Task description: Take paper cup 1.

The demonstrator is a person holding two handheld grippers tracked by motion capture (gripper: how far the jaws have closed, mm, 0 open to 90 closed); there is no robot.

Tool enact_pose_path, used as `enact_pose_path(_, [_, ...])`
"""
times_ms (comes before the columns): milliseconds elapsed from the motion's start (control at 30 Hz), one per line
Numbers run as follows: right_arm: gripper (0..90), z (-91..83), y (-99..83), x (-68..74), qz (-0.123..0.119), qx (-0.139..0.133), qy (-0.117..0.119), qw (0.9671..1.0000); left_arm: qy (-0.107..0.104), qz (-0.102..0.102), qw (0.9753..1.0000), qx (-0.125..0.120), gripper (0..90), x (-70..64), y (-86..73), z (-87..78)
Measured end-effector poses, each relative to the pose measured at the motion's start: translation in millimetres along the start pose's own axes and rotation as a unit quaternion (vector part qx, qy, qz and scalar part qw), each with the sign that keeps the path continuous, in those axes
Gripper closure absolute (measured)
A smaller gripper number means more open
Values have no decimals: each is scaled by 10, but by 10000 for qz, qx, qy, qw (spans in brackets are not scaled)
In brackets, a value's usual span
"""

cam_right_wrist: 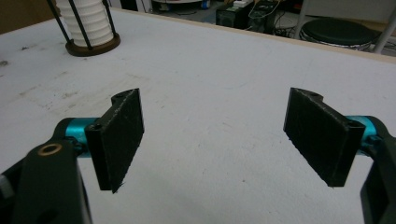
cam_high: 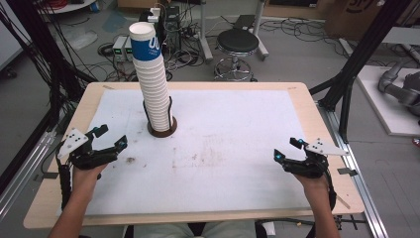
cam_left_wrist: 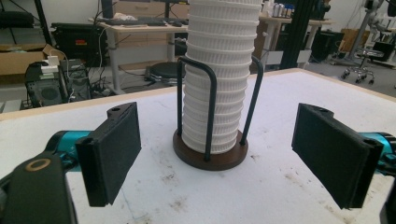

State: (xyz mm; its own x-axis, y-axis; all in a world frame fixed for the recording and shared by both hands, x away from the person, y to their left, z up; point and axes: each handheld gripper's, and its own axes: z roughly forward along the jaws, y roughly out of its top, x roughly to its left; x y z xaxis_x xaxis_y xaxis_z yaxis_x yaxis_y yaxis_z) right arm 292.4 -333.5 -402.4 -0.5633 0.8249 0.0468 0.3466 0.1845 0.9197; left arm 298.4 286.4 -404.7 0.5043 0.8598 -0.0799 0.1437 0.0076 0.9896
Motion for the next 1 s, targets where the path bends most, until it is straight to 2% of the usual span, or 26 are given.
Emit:
enact_pose_path(167, [207,-11,-10,6,14,1,0,10000,-49,-7,10000,-47,156,-16,10,13])
enact_pose_path(300, [207,-13,-14,-4,83,-5,12,10000,-72,65,10000,-19,156,-38,16,27])
enact_pose_path(500, [207,-17,-28,0,46,26,37,10000,-184,-72,9998,-46,156,-28,43,40])
enact_pose_path(533, [207,-23,-25,-2,109,9,23,9999,-250,-208,9994,-94,156,-22,76,43])
enact_pose_path(567, [207,-28,-25,-1,88,16,23,10000,-291,-236,9992,-111,156,-26,99,46])
enact_pose_path(700, [207,-56,-19,25,101,-12,20,9999,-312,-184,9992,-147,156,-42,181,52])
enact_pose_path(833, [207,-68,-6,39,99,-36,4,9999,-446,-234,9985,-213,156,-40,300,69])
enact_pose_path(1000, [207,-54,-14,45,111,-12,9,9999,-572,-36,9983,-65,156,-49,539,129])
